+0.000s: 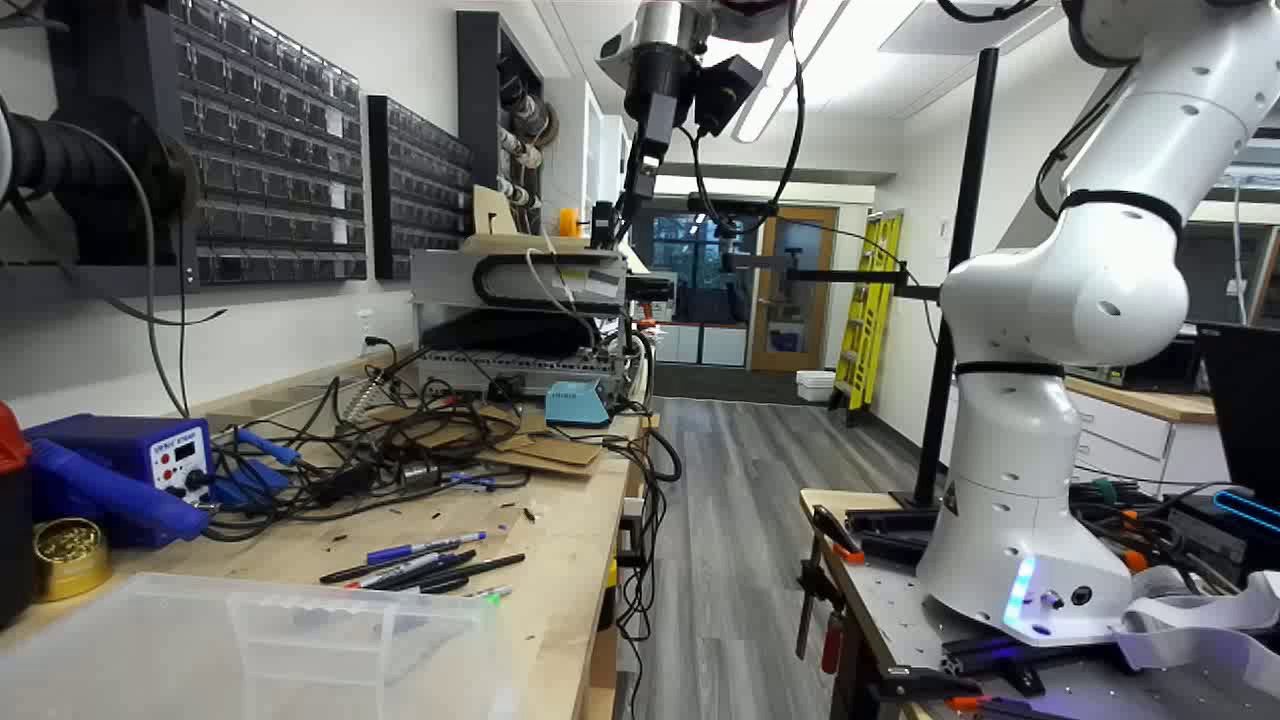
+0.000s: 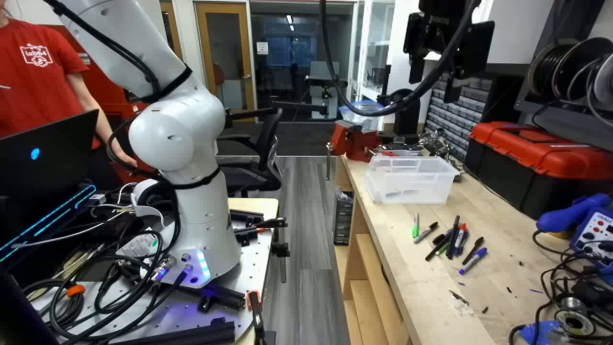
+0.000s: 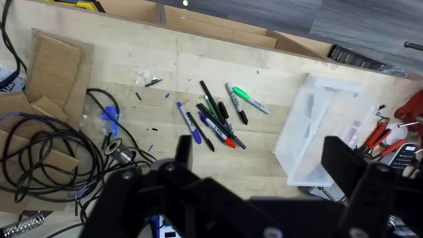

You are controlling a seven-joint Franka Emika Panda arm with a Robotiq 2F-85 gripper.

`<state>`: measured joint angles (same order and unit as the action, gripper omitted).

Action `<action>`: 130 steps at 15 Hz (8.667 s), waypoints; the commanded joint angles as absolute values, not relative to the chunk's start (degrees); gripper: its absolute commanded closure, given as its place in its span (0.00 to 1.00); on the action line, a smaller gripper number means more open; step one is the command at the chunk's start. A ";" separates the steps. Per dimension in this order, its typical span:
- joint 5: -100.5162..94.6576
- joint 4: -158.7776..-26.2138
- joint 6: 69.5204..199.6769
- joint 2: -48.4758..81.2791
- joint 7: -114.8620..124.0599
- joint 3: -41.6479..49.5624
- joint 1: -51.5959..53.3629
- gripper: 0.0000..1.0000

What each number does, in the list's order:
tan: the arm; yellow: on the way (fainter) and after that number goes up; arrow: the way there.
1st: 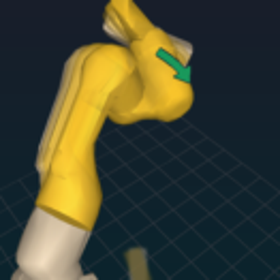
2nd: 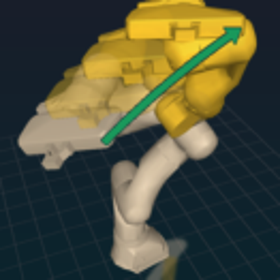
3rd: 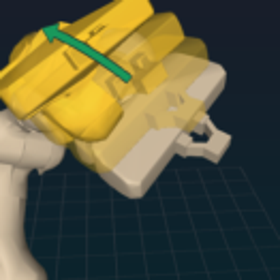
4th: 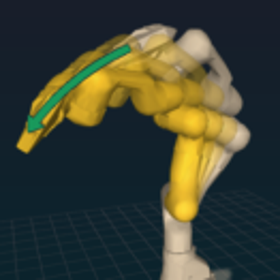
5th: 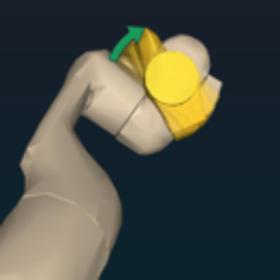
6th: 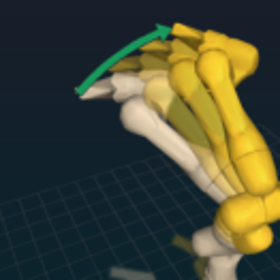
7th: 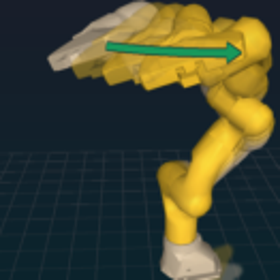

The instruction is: Put the green marker into the box.

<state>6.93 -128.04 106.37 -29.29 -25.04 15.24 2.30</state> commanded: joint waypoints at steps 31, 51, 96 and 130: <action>6.64 -124.92 143.50 6.00 -29.64 -0.89 3.32 0.00; 7.34 -124.60 145.00 11.69 -45.84 -8.08 2.21 0.00; -7.88 -124.95 163.41 30.02 -47.16 -13.91 -1.74 0.72; -18.34 -88.92 110.05 28.87 16.23 -7.90 22.25 0.96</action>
<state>-19.63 -95.13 114.37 24.76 11.47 -7.92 20.76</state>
